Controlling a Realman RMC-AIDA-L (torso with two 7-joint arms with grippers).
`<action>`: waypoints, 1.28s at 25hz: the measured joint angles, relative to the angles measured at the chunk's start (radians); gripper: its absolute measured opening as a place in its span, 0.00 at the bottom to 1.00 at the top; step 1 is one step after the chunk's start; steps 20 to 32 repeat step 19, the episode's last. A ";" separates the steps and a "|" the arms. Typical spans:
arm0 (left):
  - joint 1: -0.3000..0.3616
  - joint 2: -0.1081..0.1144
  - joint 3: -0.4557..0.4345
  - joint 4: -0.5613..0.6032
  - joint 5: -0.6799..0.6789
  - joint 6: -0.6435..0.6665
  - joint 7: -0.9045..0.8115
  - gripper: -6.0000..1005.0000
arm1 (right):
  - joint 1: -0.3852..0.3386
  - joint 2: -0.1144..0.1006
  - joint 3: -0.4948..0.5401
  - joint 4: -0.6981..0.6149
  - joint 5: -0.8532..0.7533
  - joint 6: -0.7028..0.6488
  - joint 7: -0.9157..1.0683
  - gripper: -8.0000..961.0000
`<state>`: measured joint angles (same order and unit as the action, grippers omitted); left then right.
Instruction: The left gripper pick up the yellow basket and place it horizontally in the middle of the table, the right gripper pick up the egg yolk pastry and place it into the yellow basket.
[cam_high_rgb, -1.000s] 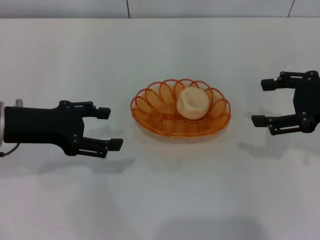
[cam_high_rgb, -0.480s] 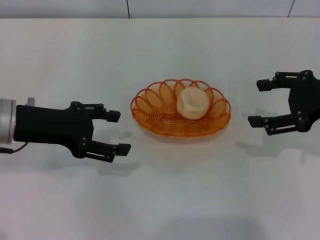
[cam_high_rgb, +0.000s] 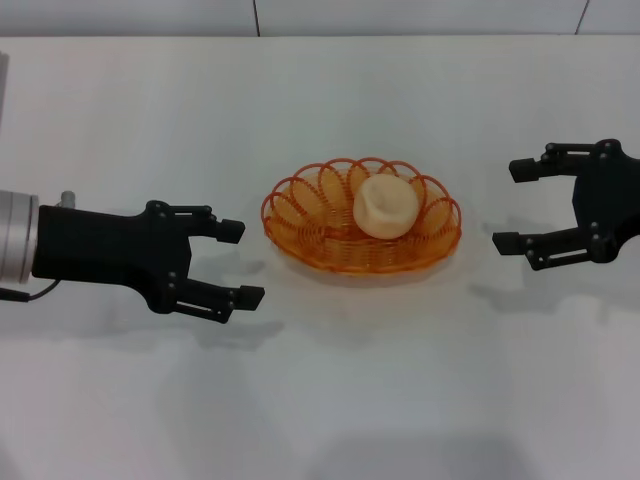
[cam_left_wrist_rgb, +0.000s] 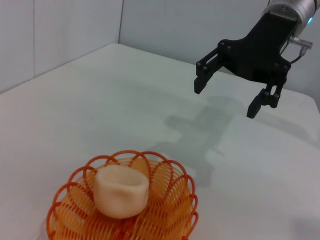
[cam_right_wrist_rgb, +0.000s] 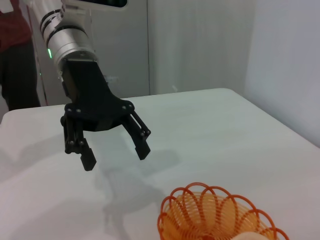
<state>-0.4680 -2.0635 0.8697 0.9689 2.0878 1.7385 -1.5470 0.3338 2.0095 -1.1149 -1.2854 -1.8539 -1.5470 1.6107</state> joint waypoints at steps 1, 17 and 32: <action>0.000 0.000 0.000 0.000 0.000 -0.001 0.000 0.88 | 0.005 0.000 -0.002 0.001 -0.001 0.000 0.000 0.88; 0.006 0.000 -0.001 -0.001 -0.003 -0.002 0.005 0.88 | 0.073 0.002 -0.026 0.048 -0.041 -0.002 0.000 0.88; 0.007 0.000 -0.002 -0.001 -0.003 -0.001 0.006 0.88 | 0.073 0.002 -0.026 0.048 -0.041 -0.002 0.000 0.88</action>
